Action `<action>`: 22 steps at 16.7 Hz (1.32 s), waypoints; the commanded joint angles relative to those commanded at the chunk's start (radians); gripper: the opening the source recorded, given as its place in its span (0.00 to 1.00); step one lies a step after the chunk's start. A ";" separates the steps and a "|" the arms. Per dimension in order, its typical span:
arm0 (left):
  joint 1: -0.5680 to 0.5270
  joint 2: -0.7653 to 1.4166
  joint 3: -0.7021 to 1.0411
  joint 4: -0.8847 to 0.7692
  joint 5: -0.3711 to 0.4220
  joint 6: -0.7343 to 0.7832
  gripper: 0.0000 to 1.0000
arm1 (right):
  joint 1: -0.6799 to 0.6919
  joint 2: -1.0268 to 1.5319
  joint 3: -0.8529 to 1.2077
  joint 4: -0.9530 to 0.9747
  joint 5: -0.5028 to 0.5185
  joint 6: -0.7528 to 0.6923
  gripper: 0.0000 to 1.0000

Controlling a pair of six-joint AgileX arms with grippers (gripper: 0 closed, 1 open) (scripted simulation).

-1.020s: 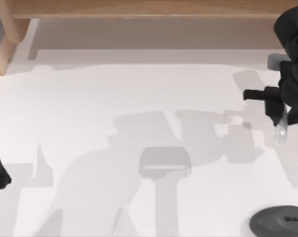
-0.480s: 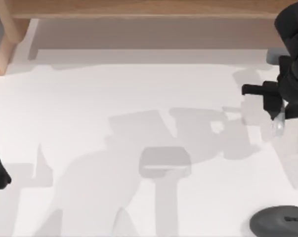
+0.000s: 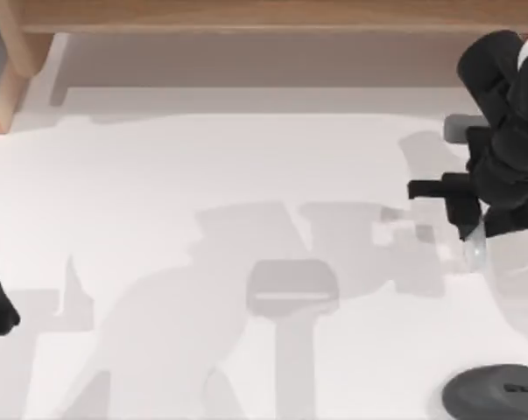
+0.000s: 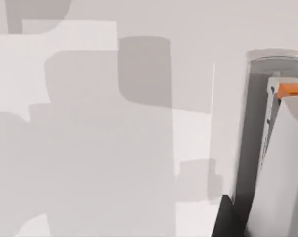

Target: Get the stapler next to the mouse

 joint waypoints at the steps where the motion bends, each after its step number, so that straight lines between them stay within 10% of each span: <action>1: 0.000 0.000 0.000 0.000 0.000 0.000 1.00 | 0.004 0.012 -0.009 -0.003 -0.003 -0.004 0.00; 7: 0.000 0.000 0.000 0.000 0.000 0.000 1.00 | 0.008 0.029 -0.025 -0.007 -0.005 -0.007 0.00; 20: 0.000 0.000 0.000 0.000 0.000 0.000 1.00 | 0.008 0.029 -0.025 -0.007 -0.005 -0.007 0.98; 22: 0.000 0.000 0.000 0.000 0.000 0.000 1.00 | 0.008 0.029 -0.025 -0.007 -0.005 -0.007 1.00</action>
